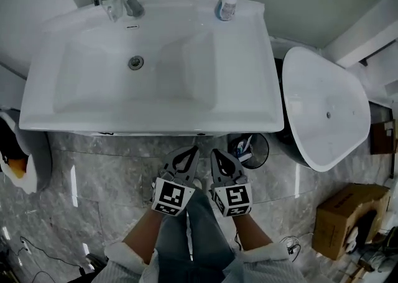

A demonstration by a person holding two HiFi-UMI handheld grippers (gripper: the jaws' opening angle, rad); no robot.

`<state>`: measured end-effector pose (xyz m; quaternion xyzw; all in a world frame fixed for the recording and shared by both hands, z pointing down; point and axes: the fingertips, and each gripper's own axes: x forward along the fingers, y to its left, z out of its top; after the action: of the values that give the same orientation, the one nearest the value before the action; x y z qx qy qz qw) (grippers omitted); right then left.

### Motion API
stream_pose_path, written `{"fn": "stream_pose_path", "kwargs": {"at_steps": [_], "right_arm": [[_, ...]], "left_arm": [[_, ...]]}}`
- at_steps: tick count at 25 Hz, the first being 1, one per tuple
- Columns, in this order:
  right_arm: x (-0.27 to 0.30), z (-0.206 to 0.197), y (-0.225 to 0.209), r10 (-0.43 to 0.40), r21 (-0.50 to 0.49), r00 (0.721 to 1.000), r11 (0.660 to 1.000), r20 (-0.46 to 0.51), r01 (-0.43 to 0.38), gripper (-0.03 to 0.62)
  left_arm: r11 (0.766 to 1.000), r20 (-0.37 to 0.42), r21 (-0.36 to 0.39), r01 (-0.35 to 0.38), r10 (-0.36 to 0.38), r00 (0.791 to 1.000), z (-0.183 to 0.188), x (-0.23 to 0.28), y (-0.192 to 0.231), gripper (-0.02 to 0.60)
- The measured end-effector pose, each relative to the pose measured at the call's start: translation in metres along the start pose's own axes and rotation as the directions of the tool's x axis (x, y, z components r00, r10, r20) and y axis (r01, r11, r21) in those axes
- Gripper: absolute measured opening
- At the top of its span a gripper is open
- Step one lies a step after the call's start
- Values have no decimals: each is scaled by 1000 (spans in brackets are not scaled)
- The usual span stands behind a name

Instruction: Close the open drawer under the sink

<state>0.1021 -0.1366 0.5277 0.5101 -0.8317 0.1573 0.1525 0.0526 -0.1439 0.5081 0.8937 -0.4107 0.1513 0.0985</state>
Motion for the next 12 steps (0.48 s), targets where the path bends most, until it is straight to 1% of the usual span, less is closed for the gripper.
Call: {"fn": "stream_pose_path", "kwargs": {"at_steps": [4,7,12], "right_arm": [[-27,44,13,41,39,999,998,25,-42,11],[-44,85,16,55,31,997,998,57,-57,11],[-68,154,22,73,43,989,996,128,-79,11]], "left_arm": [[1000,51,-8,20,-20,999,49,-23,-7,15],[1000,82,-7,11,-11,997,90,-38,-7,15],[998,161,-68,-2,13,987,159,-62,-4,15]]}}
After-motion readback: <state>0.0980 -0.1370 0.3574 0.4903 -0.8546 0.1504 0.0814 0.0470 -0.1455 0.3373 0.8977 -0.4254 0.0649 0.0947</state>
